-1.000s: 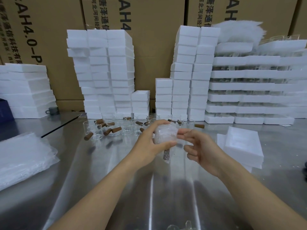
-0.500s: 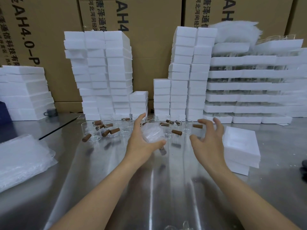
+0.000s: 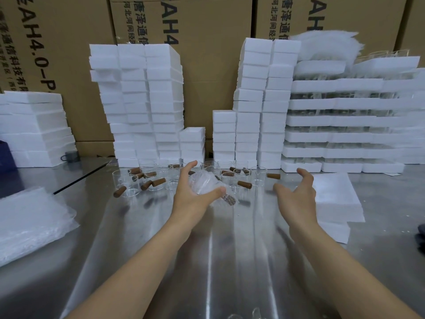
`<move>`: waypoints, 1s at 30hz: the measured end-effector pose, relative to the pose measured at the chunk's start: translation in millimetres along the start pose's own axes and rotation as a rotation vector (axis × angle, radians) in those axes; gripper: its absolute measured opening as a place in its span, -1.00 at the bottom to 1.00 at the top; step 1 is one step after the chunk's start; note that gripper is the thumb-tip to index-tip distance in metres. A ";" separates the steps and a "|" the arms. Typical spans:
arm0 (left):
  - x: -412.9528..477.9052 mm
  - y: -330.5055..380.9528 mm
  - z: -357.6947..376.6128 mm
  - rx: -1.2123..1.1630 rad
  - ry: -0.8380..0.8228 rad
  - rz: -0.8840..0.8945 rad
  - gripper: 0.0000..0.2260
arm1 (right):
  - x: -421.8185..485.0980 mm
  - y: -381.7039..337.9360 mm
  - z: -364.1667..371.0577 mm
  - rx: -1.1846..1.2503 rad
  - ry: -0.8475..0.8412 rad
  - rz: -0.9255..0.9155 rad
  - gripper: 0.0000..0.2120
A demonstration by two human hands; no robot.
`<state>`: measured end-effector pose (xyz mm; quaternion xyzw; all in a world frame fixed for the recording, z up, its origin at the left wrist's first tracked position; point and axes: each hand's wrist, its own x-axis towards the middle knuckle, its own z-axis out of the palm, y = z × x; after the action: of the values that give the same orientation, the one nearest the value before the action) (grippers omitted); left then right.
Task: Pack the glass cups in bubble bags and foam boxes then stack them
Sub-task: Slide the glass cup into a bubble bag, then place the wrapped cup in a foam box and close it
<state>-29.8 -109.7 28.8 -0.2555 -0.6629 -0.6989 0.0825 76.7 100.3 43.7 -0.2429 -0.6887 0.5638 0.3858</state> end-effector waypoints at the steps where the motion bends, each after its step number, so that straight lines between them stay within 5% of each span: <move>1: 0.0 0.1 0.5 0.001 -0.002 -0.004 -0.25 | -0.5 -0.7 -0.2 0.011 -0.010 -0.013 -0.37; 5: -0.1 0.8 2.0 0.008 -0.002 -0.009 -0.30 | -3.6 -3.7 -1.6 -0.070 0.028 -0.156 -0.38; 10: 1.0 -0.8 2.6 0.022 0.012 -0.027 -0.35 | 3.7 -3.9 -4.4 0.105 0.046 0.070 -0.28; 14: 1.1 -2.1 2.6 0.024 0.019 -0.033 -0.36 | 5.7 -3.5 -6.2 0.147 0.030 0.082 -0.32; 30: 0.6 0.6 1.6 0.013 0.039 -0.055 -0.40 | 7.5 4.0 -5.9 -0.330 -0.070 -0.110 -0.60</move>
<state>-29.5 -108.1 29.6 -0.2227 -0.6725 -0.7015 0.0778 76.6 110.5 42.2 -0.2452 -0.7972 0.4292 0.3466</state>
